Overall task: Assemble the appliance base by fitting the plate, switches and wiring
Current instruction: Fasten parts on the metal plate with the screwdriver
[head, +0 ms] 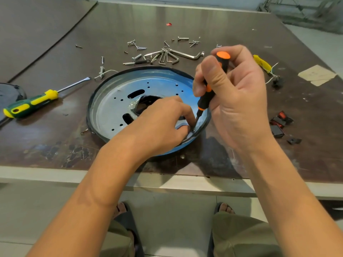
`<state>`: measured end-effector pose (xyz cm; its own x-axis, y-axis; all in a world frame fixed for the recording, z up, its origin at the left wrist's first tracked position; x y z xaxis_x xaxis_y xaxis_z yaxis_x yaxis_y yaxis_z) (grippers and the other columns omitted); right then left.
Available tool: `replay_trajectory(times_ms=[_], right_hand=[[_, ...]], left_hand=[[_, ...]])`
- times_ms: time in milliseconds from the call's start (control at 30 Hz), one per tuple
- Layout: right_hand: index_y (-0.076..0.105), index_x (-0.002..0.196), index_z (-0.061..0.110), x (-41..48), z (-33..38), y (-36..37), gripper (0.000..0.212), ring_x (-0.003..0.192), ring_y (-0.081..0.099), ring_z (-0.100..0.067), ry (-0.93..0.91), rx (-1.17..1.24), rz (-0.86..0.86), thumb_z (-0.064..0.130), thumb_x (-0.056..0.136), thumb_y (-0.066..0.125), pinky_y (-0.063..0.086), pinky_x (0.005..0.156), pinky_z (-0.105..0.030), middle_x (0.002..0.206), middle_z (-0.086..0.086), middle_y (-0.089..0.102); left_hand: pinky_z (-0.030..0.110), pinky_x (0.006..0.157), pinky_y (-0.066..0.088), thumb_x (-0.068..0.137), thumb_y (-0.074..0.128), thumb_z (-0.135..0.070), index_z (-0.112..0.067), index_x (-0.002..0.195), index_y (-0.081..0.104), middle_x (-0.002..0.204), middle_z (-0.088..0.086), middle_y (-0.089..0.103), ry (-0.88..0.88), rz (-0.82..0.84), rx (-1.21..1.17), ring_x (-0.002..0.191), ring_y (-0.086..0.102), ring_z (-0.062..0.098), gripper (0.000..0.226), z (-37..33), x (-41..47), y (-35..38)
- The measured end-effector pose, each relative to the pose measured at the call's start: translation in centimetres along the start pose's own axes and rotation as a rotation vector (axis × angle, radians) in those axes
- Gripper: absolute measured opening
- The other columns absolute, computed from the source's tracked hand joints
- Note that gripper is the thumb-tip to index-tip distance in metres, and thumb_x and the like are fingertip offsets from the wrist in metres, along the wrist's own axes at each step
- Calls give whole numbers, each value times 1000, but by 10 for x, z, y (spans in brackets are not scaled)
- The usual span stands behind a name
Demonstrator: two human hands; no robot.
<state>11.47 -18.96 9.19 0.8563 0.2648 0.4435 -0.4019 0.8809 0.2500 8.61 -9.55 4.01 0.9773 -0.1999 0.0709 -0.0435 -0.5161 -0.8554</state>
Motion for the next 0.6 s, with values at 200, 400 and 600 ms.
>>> replay_trajectory(times_ms=[200, 400, 600], right_hand=[[56, 118, 2, 1, -6, 0, 23, 80, 56, -21, 52, 76, 21, 14, 106, 40, 47, 74, -34, 91, -10, 65], [49, 102, 10, -2, 2, -5, 16, 71, 67, -21, -65, -12, -73, 7, 95, 63, 53, 76, -36, 86, -8, 72], [58, 116, 2, 0, -4, -3, 25, 81, 59, -21, 23, 60, -5, 14, 107, 38, 49, 74, -35, 91, -8, 66]], left_hand=[[42, 90, 49, 92, 61, -26, -36, 95, 69, 107, -6, 59, -3, -2, 24, 101, 55, 15, 13, 2, 1, 1], [42, 92, 49, 92, 62, -27, -37, 96, 69, 109, -6, 59, -2, -2, 20, 103, 55, 15, 13, 2, 1, 2], [42, 93, 49, 92, 62, -27, -38, 93, 68, 108, -7, 59, -12, -4, 3, 103, 55, 14, 12, 2, 1, 1]])
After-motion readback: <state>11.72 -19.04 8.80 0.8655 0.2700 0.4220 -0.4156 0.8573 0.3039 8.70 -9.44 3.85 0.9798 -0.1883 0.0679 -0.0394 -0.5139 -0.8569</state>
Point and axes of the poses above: each hand's wrist, its own x-axis towards the middle knuckle, its own y-axis out of the palm, z = x × y, the point moved 10 cm from there along x, towards the middle knuckle
